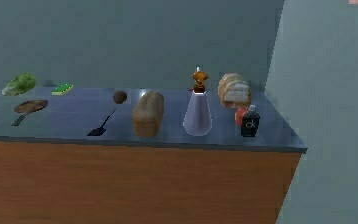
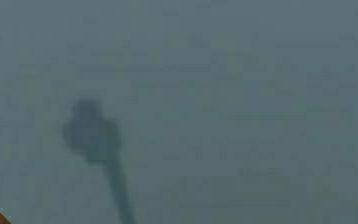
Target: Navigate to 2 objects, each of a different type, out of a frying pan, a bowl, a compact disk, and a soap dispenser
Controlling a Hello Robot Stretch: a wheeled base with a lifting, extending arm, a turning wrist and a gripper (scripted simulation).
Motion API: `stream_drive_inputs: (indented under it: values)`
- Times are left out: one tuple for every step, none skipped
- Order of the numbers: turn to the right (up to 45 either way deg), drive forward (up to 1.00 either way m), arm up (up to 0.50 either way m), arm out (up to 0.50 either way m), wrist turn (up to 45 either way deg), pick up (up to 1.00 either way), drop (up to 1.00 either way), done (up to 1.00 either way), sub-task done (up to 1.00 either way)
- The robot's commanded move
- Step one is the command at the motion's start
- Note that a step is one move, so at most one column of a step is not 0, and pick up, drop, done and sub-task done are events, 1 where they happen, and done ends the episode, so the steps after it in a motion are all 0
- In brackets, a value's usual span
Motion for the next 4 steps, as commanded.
stream_drive_inputs:
  values:
    - [-45.0,0.00,0.00,0.00,0.0,0.00,0.00,0.00,0.00]
    - [-42.0,0.00,0.00,0.00,0.0,0.00,0.00,0.00,0.00]
    - [0.0,0.05,0.00,0.00,0.0,0.00,0.00,0.00,0.00]
    - [36.0,0.00,0.00,0.00,0.0,0.00,0.00,0.00,0.00]
